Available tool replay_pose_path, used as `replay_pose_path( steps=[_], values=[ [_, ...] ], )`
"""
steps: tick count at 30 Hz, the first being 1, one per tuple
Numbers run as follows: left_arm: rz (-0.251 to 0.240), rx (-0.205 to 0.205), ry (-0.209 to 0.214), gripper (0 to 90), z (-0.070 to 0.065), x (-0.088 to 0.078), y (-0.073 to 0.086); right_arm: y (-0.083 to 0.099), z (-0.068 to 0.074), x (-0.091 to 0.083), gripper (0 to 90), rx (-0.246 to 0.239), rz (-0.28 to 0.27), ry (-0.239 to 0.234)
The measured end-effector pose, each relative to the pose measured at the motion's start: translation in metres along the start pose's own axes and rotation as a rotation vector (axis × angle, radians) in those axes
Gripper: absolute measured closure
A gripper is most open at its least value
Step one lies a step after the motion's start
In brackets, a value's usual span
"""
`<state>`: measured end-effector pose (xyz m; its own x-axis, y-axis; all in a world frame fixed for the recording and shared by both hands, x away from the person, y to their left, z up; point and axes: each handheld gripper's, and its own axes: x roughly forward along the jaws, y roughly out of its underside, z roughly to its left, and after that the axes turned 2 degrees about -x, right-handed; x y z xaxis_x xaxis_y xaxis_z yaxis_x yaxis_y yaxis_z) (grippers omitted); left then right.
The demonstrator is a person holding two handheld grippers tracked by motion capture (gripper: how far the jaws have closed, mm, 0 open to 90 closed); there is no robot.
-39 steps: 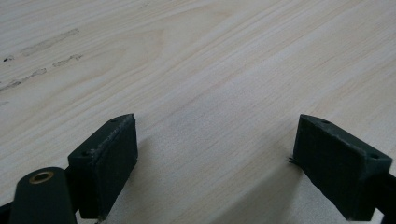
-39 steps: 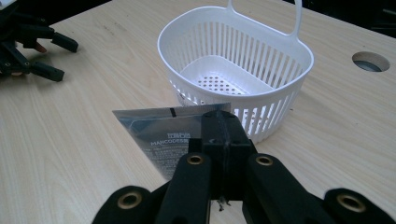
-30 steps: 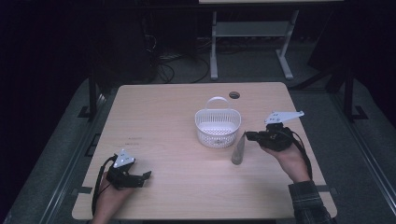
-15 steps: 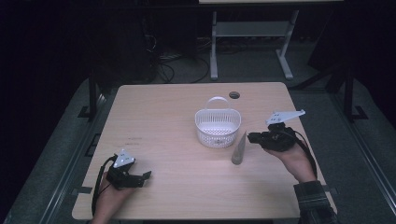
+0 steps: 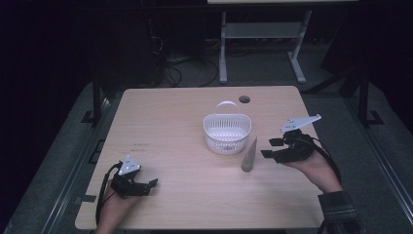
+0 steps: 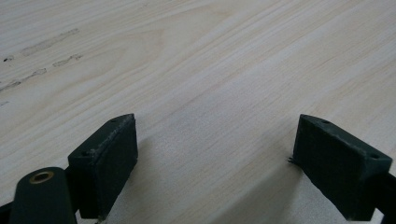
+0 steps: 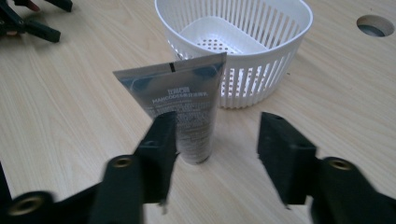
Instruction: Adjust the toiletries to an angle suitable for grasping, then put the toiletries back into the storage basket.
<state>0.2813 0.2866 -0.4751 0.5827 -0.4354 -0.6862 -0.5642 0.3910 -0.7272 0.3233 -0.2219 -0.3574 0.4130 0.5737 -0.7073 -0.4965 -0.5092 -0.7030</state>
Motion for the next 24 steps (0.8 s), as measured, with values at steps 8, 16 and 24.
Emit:
replay_pose_path(
  steps=[8,16,24],
  values=[
    [0.001,0.0,0.0,13.2,0.0,0.0,0.0,-0.003,0.004,0.001,18.6,-0.025,0.059,0.016],
    [0.0,-0.002,0.0,13.2,0.0,0.0,0.0,-0.013,0.01,0.004,13.4,-0.038,0.076,-0.002],
    [0.001,-0.002,0.001,13.2,0.0,0.0,0.0,-0.029,0.016,0.011,12.2,-0.068,0.102,-0.017]
  ],
)
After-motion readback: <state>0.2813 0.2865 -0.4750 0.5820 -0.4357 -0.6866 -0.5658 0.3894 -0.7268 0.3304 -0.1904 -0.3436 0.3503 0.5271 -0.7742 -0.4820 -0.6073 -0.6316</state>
